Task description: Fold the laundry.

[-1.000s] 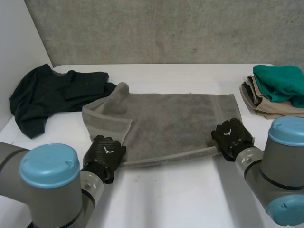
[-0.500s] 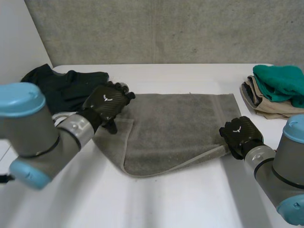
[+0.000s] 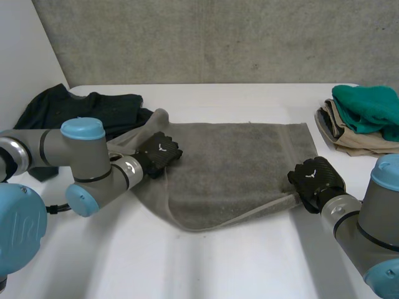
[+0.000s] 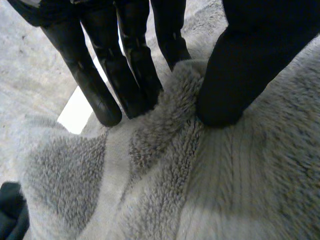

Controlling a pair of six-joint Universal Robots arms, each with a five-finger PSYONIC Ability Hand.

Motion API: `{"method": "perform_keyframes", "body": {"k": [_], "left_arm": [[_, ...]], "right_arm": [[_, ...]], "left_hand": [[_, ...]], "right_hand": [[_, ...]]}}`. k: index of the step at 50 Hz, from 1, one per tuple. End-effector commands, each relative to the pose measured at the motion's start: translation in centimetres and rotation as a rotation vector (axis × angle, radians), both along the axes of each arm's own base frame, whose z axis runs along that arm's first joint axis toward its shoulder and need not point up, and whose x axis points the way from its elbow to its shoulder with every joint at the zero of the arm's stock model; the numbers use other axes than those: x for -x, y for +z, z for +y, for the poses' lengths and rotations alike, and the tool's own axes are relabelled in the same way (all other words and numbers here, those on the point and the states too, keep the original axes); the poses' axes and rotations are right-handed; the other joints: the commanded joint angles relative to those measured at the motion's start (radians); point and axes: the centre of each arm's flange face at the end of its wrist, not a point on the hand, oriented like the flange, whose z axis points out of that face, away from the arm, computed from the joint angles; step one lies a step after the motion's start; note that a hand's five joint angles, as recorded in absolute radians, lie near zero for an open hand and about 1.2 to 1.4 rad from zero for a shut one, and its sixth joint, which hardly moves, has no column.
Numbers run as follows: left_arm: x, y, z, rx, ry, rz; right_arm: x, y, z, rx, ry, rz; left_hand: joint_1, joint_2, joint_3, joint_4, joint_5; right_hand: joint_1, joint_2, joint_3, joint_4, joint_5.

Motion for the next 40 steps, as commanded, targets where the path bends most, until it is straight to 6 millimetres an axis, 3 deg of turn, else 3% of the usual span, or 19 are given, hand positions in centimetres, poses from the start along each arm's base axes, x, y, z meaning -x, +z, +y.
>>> {"method": "perform_keyframes", "body": {"k": [1, 5, 10, 14, 18, 22, 25, 30, 40], "left_arm": [[-1.1, 2.6, 0.0, 0.058, 0.162, -0.033], [-1.8, 4.0, 0.4, 0.087, 0.198, -0.021], [-2.3, 3.1, 1.4, 0.065, 0.203, -0.034], [-3.4, 3.8, 1.9, 0.062, 0.238, -0.049], [-5.6, 5.0, 2.8, 0.053, 0.31, -0.059], [-8.0, 7.6, 4.2, 0.067, 0.36, -0.021], [-8.4, 8.3, 4.9, 0.063, 0.351, 0.032], [-8.0, 8.0, 5.8, 0.016, 0.309, 0.148], [-9.3, 7.0, 6.2, -0.039, 0.361, 0.131]], "right_arm": [[0.0, 0.1, -0.1, 0.005, -0.003, -0.001], [0.1, 0.1, -0.2, 0.005, -0.006, -0.001], [0.1, 0.1, -0.3, 0.005, -0.007, -0.001], [0.2, 0.3, -0.4, 0.006, -0.016, 0.002], [0.6, 1.2, -0.4, 0.023, -0.026, 0.012], [1.1, 2.3, 0.0, -0.001, -0.036, 0.022], [1.2, 2.6, 0.3, -0.049, -0.036, 0.03], [1.3, 2.7, 0.5, -0.087, -0.037, 0.031], [2.4, 2.3, 0.7, -0.135, -0.067, 0.066]], "left_hand": [[0.246, 0.218, 0.233, 0.219, 0.313], [0.246, 0.218, 0.233, 0.219, 0.313], [0.246, 0.218, 0.233, 0.219, 0.313], [0.246, 0.218, 0.233, 0.219, 0.313], [0.246, 0.218, 0.233, 0.219, 0.313], [0.246, 0.218, 0.233, 0.219, 0.313], [0.246, 0.218, 0.233, 0.219, 0.313], [0.246, 0.218, 0.233, 0.219, 0.313], [0.246, 0.218, 0.233, 0.219, 0.313]], "right_hand": [[0.407, 0.22, 0.214, 0.208, 0.22], [0.407, 0.22, 0.214, 0.208, 0.22], [0.407, 0.22, 0.214, 0.208, 0.22], [0.407, 0.22, 0.214, 0.208, 0.22], [0.407, 0.22, 0.214, 0.208, 0.22], [0.407, 0.22, 0.214, 0.208, 0.22], [0.407, 0.22, 0.214, 0.208, 0.22], [0.407, 0.22, 0.214, 0.208, 0.22], [0.407, 0.22, 0.214, 0.208, 0.22]]}}
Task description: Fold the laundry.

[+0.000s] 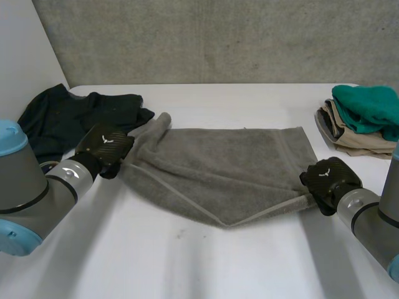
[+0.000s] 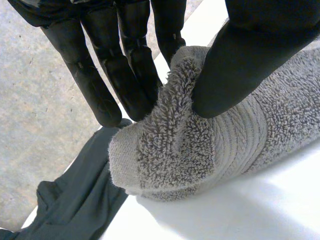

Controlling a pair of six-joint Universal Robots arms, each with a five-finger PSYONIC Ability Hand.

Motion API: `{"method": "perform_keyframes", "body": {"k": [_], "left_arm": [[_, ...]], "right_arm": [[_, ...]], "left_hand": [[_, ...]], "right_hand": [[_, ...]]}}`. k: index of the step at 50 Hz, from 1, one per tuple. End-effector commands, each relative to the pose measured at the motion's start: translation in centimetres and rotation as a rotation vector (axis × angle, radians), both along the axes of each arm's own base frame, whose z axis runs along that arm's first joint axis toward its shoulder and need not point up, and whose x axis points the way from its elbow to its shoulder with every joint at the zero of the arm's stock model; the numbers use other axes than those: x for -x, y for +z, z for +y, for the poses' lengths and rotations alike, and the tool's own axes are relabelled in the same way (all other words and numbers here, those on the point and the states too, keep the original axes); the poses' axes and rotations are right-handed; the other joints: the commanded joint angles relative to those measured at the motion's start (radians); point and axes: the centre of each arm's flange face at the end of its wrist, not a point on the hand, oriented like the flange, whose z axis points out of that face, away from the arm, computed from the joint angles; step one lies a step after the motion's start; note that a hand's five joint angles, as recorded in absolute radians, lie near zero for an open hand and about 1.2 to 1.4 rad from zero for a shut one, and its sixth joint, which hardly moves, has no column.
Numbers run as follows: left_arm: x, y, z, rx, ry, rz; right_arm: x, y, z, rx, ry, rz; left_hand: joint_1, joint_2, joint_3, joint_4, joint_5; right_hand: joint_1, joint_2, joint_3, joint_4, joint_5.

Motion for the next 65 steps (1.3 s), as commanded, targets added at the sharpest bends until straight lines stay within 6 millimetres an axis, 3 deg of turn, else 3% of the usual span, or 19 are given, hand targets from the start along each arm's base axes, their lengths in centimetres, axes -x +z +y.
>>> {"method": "perform_keyframes", "body": {"k": [1, 5, 9, 17, 20, 24, 26, 30, 39, 49, 56, 58, 59, 60, 62, 63, 65], "left_arm": [[-1.1, -0.8, 0.5, -0.054, 0.047, -0.02], [-2.4, 0.3, 2.2, -0.105, 0.116, -0.07], [-3.4, 0.6, 5.7, -0.228, 0.109, -0.174], [-5.2, 1.1, 16.0, -0.523, -0.015, -0.392], [-5.2, 1.6, 16.6, -0.469, -0.017, -0.384], [-4.9, 1.9, 15.1, -0.343, 0.004, -0.352], [-4.6, 1.7, 13.4, -0.276, 0.02, -0.342], [-3.8, 1.0, 10.2, -0.223, 0.036, -0.313], [-0.3, -1.2, 3.4, -0.149, 0.111, -0.115], [2.9, -3.2, -3.7, 0.076, 0.244, -0.063], [4.2, -4.4, -6.1, 0.116, 0.241, -0.044], [4.4, -4.8, -6.1, 0.114, 0.234, -0.039], [4.5, -5.0, -6.0, 0.112, 0.23, -0.039], [4.8, -5.3, -6.0, 0.113, 0.219, -0.039], [5.1, -5.3, -5.8, 0.121, 0.207, -0.033], [5.4, -5.2, -5.7, 0.128, 0.198, -0.029], [5.9, -4.8, -5.7, 0.154, 0.189, -0.014]], "right_arm": [[0.8, -0.2, 0.4, -0.044, -0.016, 0.032], [1.2, 1.2, 1.4, -0.065, 0.0, 0.073], [1.9, 2.6, 2.8, -0.101, 0.029, 0.144], [4.8, 3.8, 6.5, -0.293, 0.09, 0.332], [5.2, 3.8, 6.4, -0.301, 0.094, 0.34], [5.2, 3.5, 6.0, -0.299, 0.101, 0.326], [5.1, 3.4, 5.5, -0.285, 0.099, 0.325], [4.7, 2.6, 2.8, -0.2, 0.096, 0.328], [3.9, 0.2, -5.2, 0.057, -0.01, 0.32], [1.7, -1.7, -10.4, 0.25, -0.026, 0.304], [0.2, -3.3, -12.8, 0.322, -0.008, 0.289], [0.0, -3.5, -13.2, 0.333, -0.008, 0.286], [-0.1, -3.6, -13.5, 0.344, -0.013, 0.284], [-0.1, -3.6, -13.6, 0.35, -0.016, 0.282], [-0.2, -3.6, -13.8, 0.362, -0.019, 0.278], [-0.5, -3.4, -13.9, 0.382, -0.019, 0.269], [-0.6, -3.0, -14.1, 0.408, -0.024, 0.255]], "left_hand": [[0.246, 0.2, 0.209, 0.196, 0.247], [0.246, 0.2, 0.209, 0.196, 0.247], [0.246, 0.2, 0.209, 0.196, 0.247], [0.246, 0.2, 0.209, 0.196, 0.247], [0.246, 0.2, 0.209, 0.196, 0.247], [0.246, 0.2, 0.209, 0.196, 0.247], [0.246, 0.2, 0.209, 0.196, 0.247], [0.246, 0.2, 0.209, 0.196, 0.247], [0.246, 0.2, 0.209, 0.196, 0.247], [0.246, 0.2, 0.209, 0.196, 0.247], [0.246, 0.2, 0.209, 0.196, 0.247], [0.246, 0.2, 0.209, 0.196, 0.247], [0.246, 0.2, 0.209, 0.196, 0.247], [-0.268, -0.314, -0.306, -0.318, -0.268], [-0.8, -0.845, -0.837, -0.849, -0.799], [-0.976, -1.022, -1.013, -1.026, -0.975], [-0.976, -1.022, -1.013, -1.026, -0.975]], "right_hand": [[0.407, 0.22, 0.214, 0.208, 0.22], [0.407, 0.22, 0.214, 0.208, 0.22], [0.407, 0.22, 0.214, 0.208, 0.22], [0.407, 0.22, 0.214, 0.208, 0.22], [0.407, 0.22, 0.214, 0.208, 0.22], [0.407, 0.22, 0.214, 0.208, 0.22], [0.407, 0.22, 0.214, 0.208, 0.22], [0.407, 0.22, 0.214, 0.208, 0.22], [0.407, 0.22, 0.214, 0.208, 0.22], [0.407, 0.22, 0.214, 0.208, 0.22], [0.396, 0.209, 0.203, 0.198, 0.209], [0.128, -0.06, -0.065, -0.071, -0.059], [-0.362, -0.549, -0.555, -0.561, -0.549], [-0.585, -0.772, -0.778, -0.784, -0.772], [-0.815, -1.002, -1.008, -1.014, -1.002], [-0.815, -1.002, -1.008, -1.014, -1.002], [-0.815, -1.002, -1.008, -1.014, -1.002]]}}
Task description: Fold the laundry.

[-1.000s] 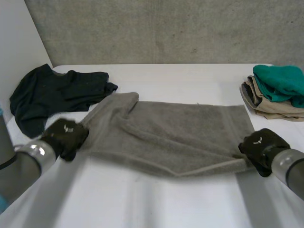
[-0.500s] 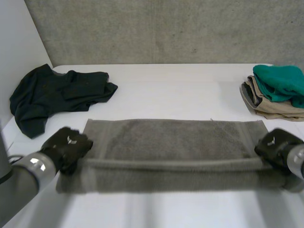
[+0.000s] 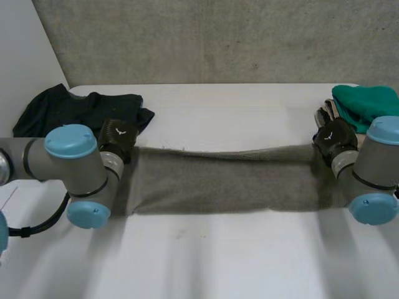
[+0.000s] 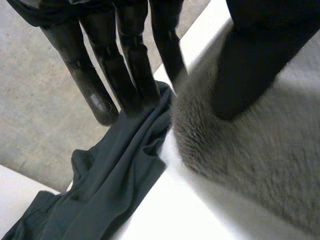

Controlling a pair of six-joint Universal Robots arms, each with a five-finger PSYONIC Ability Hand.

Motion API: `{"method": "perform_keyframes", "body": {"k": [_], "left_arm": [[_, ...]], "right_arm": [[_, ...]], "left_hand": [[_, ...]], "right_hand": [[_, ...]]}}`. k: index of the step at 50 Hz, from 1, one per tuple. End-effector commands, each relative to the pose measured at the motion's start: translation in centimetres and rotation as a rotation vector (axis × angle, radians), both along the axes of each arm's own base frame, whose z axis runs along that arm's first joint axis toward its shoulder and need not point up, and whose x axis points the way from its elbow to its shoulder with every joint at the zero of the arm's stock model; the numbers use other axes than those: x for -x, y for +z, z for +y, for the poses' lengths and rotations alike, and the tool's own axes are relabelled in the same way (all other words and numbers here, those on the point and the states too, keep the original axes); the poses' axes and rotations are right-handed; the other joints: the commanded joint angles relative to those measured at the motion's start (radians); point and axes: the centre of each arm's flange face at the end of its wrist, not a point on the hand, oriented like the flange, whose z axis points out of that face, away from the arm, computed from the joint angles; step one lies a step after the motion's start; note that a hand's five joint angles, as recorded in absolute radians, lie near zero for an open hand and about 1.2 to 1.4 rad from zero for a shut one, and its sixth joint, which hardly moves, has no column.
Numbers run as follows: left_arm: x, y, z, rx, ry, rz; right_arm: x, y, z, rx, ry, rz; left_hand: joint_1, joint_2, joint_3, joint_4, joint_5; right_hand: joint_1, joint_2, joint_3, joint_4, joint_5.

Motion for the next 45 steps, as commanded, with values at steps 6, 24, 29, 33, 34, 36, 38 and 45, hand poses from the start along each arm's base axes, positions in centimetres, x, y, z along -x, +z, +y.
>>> {"method": "perform_keyframes", "body": {"k": [6, 24, 29, 33, 34, 36, 38, 45], "left_arm": [[1.6, 0.8, 0.5, 0.063, -0.05, 0.031], [-0.9, 3.9, 8.0, 0.0, -0.122, 0.019], [-0.9, 3.2, 10.6, -0.045, -0.183, 0.014], [-1.1, 2.3, 11.6, -0.084, -0.192, -0.002], [-1.1, 2.1, 11.8, -0.092, -0.194, -0.005], [-1.4, 1.8, 11.8, -0.108, -0.187, -0.011], [-1.5, 1.7, 11.7, -0.112, -0.181, -0.012], [-2.1, 1.5, 11.2, -0.121, -0.157, -0.014]], "right_arm": [[-0.5, 3.7, -0.9, 0.142, -0.005, -0.152], [5.3, 7.4, 5.6, -0.22, -0.112, -0.404], [6.1, 5.3, 7.6, -0.385, -0.13, -0.418], [6.5, 4.4, 7.7, -0.395, -0.11, -0.433], [6.6, 4.2, 7.5, -0.383, -0.1, -0.44], [6.9, 3.9, 7.3, -0.367, -0.095, -0.444], [7.1, 3.1, 6.6, -0.339, -0.088, -0.447], [7.2, 0.8, 5.4, -0.314, -0.081, -0.443]], "left_hand": [[-0.714, -0.791, -0.789, -0.795, -0.75], [-0.714, -0.791, -0.788, -0.794, -0.75], [-0.687, -0.764, -0.762, -0.768, -0.723], [-0.655, -0.732, -0.729, -0.735, -0.691], [-0.652, -0.729, -0.726, -0.732, -0.688], [-0.652, -0.729, -0.726, -0.732, -0.688], [-0.652, -0.729, -0.726, -0.732, -0.688], [-0.652, -0.729, -0.726, -0.732, -0.688]], "right_hand": [[-0.526, -0.687, -0.692, -0.694, -0.716], [-0.346, -0.507, -0.512, -0.513, -0.535], [-0.304, -0.465, -0.471, -0.472, -0.494], [-0.316, -0.477, -0.482, -0.484, -0.506], [-0.319, -0.48, -0.485, -0.487, -0.509], [-0.319, -0.48, -0.485, -0.487, -0.509], [-0.313, -0.474, -0.479, -0.481, -0.503], [-0.14, -0.301, -0.307, -0.308, -0.33]]}}
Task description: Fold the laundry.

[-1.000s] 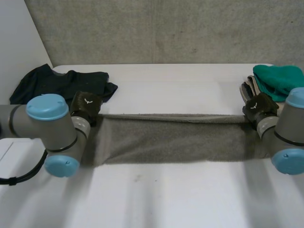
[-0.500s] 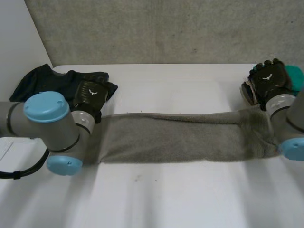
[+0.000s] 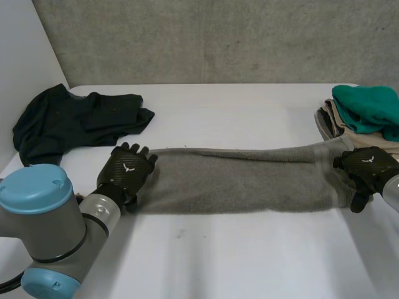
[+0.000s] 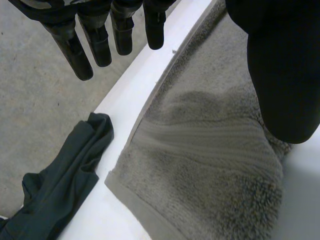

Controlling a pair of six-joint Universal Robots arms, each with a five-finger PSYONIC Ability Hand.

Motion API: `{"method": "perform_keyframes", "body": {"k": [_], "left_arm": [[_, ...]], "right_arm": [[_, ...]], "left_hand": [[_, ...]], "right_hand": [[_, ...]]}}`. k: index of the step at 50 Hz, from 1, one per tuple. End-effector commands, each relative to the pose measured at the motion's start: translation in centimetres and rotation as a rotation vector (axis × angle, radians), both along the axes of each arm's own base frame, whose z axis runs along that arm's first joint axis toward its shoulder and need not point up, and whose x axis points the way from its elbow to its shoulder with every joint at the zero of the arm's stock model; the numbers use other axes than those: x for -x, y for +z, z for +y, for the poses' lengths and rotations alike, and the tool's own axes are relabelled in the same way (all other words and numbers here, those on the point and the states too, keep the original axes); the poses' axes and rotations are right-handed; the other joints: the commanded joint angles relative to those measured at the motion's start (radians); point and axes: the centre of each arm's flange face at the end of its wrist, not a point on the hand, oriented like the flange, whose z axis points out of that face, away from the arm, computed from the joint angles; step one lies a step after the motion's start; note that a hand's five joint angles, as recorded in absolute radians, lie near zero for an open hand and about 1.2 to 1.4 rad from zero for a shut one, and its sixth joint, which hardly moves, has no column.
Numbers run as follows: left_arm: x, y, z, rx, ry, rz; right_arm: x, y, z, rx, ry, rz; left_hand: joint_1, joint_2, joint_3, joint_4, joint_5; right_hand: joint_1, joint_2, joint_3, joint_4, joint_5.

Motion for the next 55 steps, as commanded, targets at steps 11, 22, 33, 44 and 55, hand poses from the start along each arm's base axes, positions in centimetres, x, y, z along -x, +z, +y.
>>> {"method": "perform_keyframes", "body": {"k": [11, 22, 33, 44, 55], "left_arm": [[-0.5, -0.1, -0.3, -0.011, 0.022, -0.007], [-1.0, 0.6, 0.4, -0.019, 0.028, -0.011], [-1.5, 0.7, 0.9, -0.025, 0.037, -0.014], [-1.6, 1.5, 0.9, -0.006, 0.04, -0.003], [-1.7, 1.8, 1.1, 0.001, 0.042, 0.0]], "right_arm": [[3.1, -2.9, -2.7, 0.043, -0.065, 0.048], [11.1, 1.0, -3.4, 0.118, -0.22, 0.223], [16.0, 2.5, -4.6, 0.147, -0.215, 0.525], [1.2, 7.1, -3.1, 0.357, 0.085, 0.38], [-16.9, 6.0, 7.9, 0.415, 0.623, 0.214]], "left_hand": [[0.042, 0.029, 0.024, 0.03, 0.014], [0.042, 0.029, 0.024, 0.03, 0.014], [0.036, 0.024, 0.018, 0.024, 0.008], [0.033, 0.021, 0.015, 0.021, 0.005], [0.033, 0.021, 0.015, 0.021, 0.005]], "right_hand": [[1.123, 1.081, 1.07, 1.073, 1.075], [1.123, 1.081, 1.07, 1.073, 1.075], [1.123, 1.081, 1.07, 1.073, 1.075], [1.123, 1.081, 1.07, 1.073, 1.075], [1.123, 1.081, 1.07, 1.073, 1.075]]}}
